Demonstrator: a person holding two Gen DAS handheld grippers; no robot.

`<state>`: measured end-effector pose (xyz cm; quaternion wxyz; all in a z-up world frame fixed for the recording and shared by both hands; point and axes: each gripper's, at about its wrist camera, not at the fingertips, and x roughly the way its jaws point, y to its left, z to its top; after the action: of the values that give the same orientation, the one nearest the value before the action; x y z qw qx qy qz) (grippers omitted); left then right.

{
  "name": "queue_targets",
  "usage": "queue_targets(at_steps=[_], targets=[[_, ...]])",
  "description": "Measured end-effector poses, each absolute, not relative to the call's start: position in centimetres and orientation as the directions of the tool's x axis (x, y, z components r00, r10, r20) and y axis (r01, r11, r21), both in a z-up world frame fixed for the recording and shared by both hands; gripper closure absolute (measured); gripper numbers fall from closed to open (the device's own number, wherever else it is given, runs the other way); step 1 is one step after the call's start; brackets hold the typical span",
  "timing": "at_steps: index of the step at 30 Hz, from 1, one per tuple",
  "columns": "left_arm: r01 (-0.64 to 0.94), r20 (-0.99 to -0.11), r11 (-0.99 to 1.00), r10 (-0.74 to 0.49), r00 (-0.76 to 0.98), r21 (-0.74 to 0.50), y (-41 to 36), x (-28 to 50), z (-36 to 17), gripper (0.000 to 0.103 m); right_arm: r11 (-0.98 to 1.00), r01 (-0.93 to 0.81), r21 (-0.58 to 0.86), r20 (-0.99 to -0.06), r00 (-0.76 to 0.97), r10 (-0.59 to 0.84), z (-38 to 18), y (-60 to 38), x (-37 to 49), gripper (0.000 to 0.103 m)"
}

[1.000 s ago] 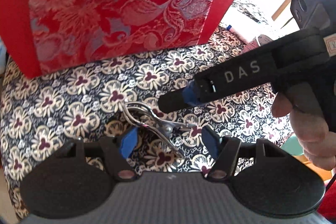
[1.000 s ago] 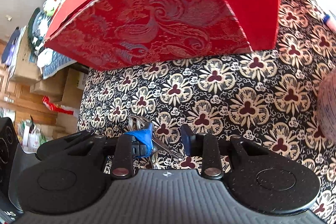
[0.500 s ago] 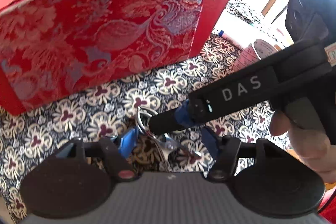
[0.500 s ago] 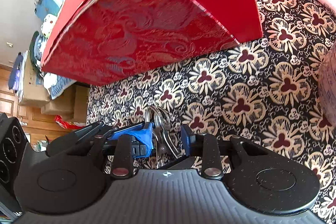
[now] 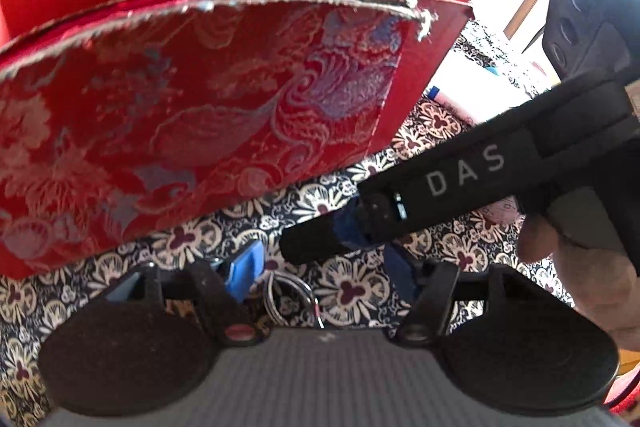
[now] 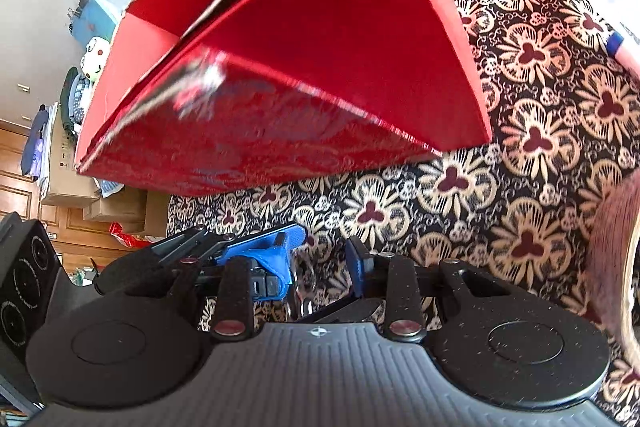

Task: Organize rigid objects

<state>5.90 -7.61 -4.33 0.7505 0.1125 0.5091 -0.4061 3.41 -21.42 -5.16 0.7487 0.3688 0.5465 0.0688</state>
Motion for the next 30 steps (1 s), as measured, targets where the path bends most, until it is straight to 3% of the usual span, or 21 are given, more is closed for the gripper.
queue_targets(at_steps=[9, 15, 24, 27, 30], targets=[[0.701, -0.877, 0.668, -0.464, 0.127, -0.252, -4.7, 5.8, -3.3, 0.037, 0.731, 0.291, 0.617, -0.778, 0.368, 0.51, -5.4, -22.5, 2.8, 0.089], [0.649, -0.873, 0.687, -0.482, 0.073, -0.326, -3.2, 4.8, -3.3, 0.037, 0.748, 0.254, 0.612, -0.779, 0.357, 0.516, -4.9, -22.0, 1.9, 0.089], [0.642, -0.88, 0.701, -0.467, 0.084, -0.311, -5.0, 3.5, -3.8, 0.037, 0.787, 0.226, 0.574, -0.804, 0.341, 0.488, -4.4, -19.7, 1.5, 0.089], [0.635, -0.88, 0.706, -0.467, 0.086, -0.313, -4.9, 3.5, -3.7, 0.048, 0.803, 0.215, 0.557, -0.815, 0.329, 0.477, -4.3, -18.6, 1.7, 0.089], [0.629, -0.876, 0.708, -0.474, 0.089, -0.319, -4.9, 3.4, -3.8, 0.049, 0.825, 0.2, 0.529, -0.828, 0.333, 0.451, -4.3, -17.7, 1.9, 0.089]])
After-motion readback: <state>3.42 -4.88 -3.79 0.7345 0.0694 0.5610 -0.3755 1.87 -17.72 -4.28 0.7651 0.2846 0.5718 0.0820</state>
